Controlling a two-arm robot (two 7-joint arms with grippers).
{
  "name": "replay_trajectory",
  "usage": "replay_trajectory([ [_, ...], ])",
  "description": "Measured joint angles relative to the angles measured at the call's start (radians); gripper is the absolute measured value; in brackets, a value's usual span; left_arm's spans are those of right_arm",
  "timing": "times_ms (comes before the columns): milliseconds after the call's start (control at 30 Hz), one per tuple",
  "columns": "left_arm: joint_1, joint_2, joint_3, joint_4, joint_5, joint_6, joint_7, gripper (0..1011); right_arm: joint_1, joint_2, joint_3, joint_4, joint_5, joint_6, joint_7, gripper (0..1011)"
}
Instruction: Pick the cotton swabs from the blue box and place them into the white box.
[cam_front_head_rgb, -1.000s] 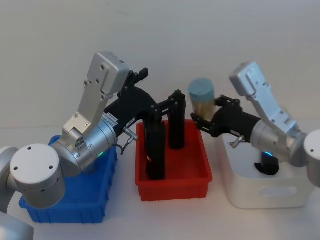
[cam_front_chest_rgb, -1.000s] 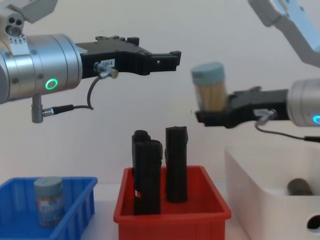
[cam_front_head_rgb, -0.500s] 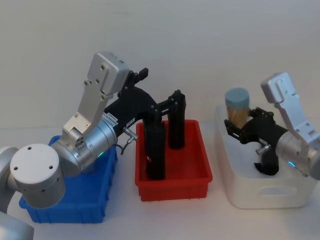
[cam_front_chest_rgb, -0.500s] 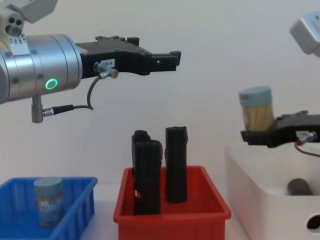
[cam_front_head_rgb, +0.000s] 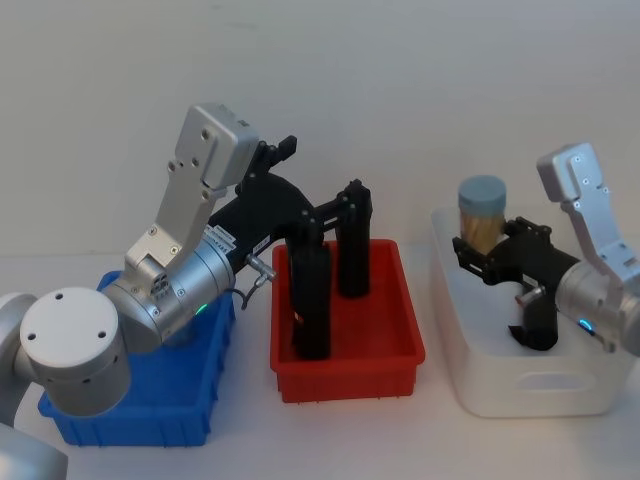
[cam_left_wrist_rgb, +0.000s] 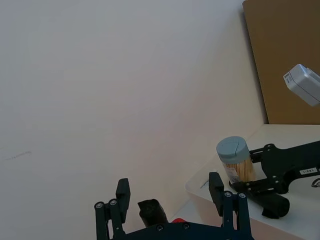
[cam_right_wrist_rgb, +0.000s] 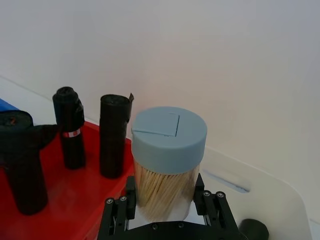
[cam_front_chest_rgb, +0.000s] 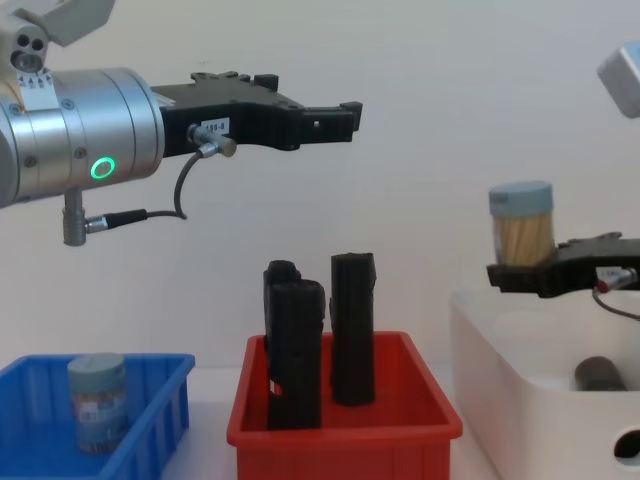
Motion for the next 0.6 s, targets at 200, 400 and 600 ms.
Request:
replay_trajectory([
  [200,0.000,0.000,0.000,0.000,0.000,0.000,0.000,1000,0.026,-0.014,-0.001,0.032,0.009,-0.028,0.025,670],
  [400,0.000,0.000,0.000,0.000,0.000,0.000,0.000,1000,0.042,-0.022,-0.003,0.051,0.014,-0.044,0.040,818],
  [600,0.000,0.000,0.000,0.000,0.000,0.000,0.000,1000,0.052,-0.027,-0.004,0.064,0.017,-0.056,0.049,981],
])
